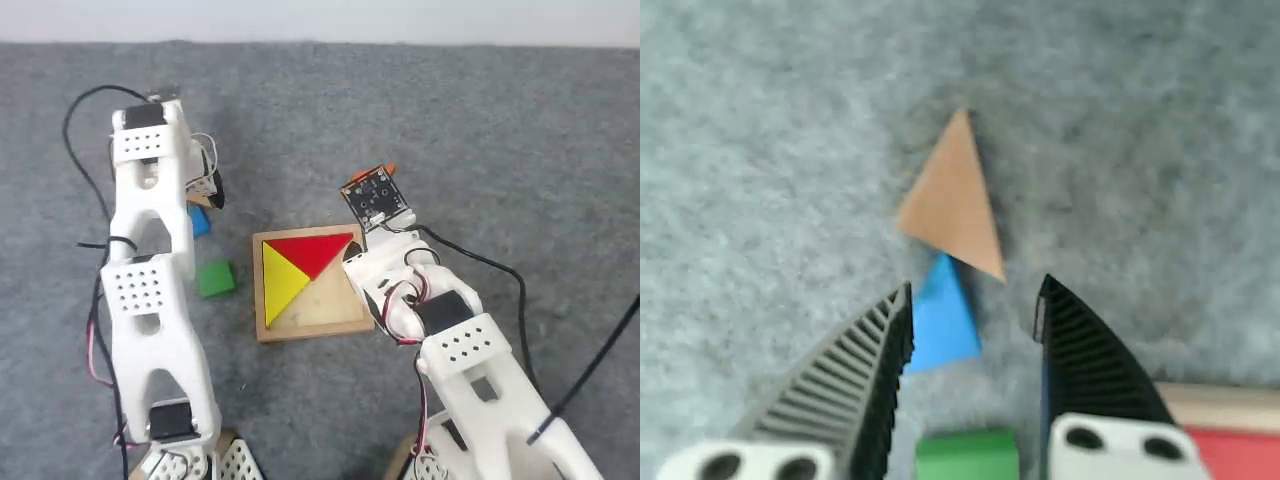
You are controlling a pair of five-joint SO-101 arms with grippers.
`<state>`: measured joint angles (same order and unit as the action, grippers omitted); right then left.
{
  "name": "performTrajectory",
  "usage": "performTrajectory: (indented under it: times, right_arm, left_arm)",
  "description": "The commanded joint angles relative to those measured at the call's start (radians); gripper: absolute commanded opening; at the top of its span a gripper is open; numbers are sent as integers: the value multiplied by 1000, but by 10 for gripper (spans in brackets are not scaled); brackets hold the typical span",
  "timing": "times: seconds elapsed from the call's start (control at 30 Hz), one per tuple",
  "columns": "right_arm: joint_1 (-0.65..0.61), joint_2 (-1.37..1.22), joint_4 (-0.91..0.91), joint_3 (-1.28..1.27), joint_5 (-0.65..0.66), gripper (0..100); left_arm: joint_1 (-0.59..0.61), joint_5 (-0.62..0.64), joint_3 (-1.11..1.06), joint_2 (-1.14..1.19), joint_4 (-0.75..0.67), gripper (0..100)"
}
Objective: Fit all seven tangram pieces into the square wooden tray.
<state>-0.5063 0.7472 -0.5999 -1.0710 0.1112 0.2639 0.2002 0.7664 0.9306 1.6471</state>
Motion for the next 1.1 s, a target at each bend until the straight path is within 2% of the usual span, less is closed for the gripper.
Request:
performTrajectory:
  times: [0.0, 0.1, 0.47, 0.6, 0.7, 0.8, 1.07]
  right_arm:
    - [-1, 38, 22, 15, 17, 154]
    - [-1, 38, 22, 15, 17, 154]
    - [-2, 38, 18, 14, 20, 154]
    - [-2, 38, 18, 14, 21, 154]
    - [-2, 38, 19, 14, 20, 154]
    - [-2, 38, 19, 14, 20, 154]
    - [-2, 42, 13, 15, 18, 154]
  left_arm:
    - [51, 61, -81, -87, -137, 196]
    - [109, 69, -85, -89, -169, 196]
    - [77, 107, -70, -84, -236, 196]
    - [91, 95, -68, -95, -250, 196]
    - [117, 20, -18, -81, -245, 196]
    - [115, 44, -10, -43, -259, 196]
    - [103, 52, 180, 71, -144, 196]
